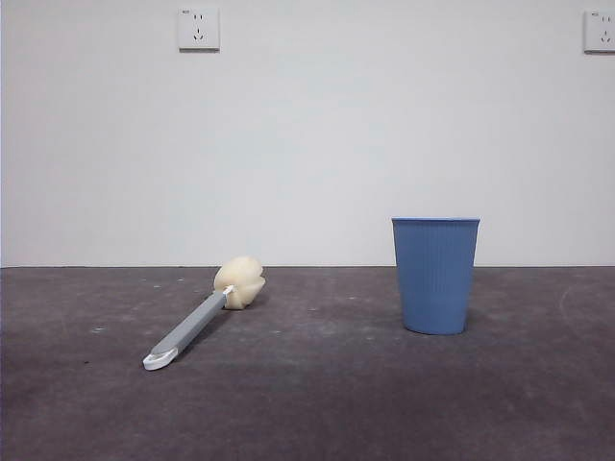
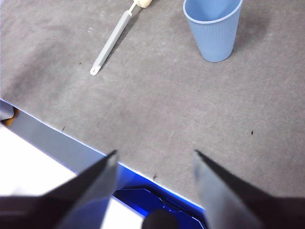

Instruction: Pick up the cup brush,pick up the cup,insert the brush into the cup,clean the cup,put the cup brush back,put the cup back to the fixed position on the table

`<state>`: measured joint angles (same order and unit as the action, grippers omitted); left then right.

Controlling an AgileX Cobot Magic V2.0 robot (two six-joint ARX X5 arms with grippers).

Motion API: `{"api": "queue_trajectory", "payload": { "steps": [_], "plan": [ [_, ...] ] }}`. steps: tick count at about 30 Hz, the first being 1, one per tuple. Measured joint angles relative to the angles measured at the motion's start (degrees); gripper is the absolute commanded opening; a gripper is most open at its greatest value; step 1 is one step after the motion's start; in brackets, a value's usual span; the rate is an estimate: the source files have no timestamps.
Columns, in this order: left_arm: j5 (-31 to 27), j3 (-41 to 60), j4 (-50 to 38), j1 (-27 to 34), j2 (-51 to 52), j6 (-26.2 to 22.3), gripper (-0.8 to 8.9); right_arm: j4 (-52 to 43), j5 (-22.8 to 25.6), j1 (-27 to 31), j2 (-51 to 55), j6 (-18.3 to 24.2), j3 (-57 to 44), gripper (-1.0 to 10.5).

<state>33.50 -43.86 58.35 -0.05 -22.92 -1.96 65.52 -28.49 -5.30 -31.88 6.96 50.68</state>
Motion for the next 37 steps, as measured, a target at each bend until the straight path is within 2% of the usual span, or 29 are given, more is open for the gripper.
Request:
{"api": "queue_trajectory", "payload": {
  "steps": [10,16,21,24,29,37],
  "plan": [
    [-0.09,0.0,-2.93,0.0,-2.64,0.48,5.66,0.0,0.0,0.0,0.0,-0.96,0.0,6.3],
    [-0.11,0.0,-7.82,-0.44,-9.18,1.29,5.66,0.0,0.02,0.0,0.0,-1.03,0.0,6.3],
    [-1.66,0.0,-14.08,-4.5,-17.05,3.23,5.66,-0.04,0.0,0.0,-0.22,-1.18,0.0,6.3],
    [-6.01,-0.11,-19.32,-8.85,-22.56,5.4,5.65,-0.07,0.0,0.0,-0.74,-1.18,0.0,6.3],
    [-16.59,-0.42,-27.1,-17.49,-33.18,9.55,5.65,-0.22,0.0,0.0,-1.44,-1.18,0.0,6.3],
    [-31.01,-7.69,-31.58,-27.28,-52.0,12.39,5.64,-0.39,0.0,0.0,-1.81,-1.66,0.0,6.3]
  ]
}}
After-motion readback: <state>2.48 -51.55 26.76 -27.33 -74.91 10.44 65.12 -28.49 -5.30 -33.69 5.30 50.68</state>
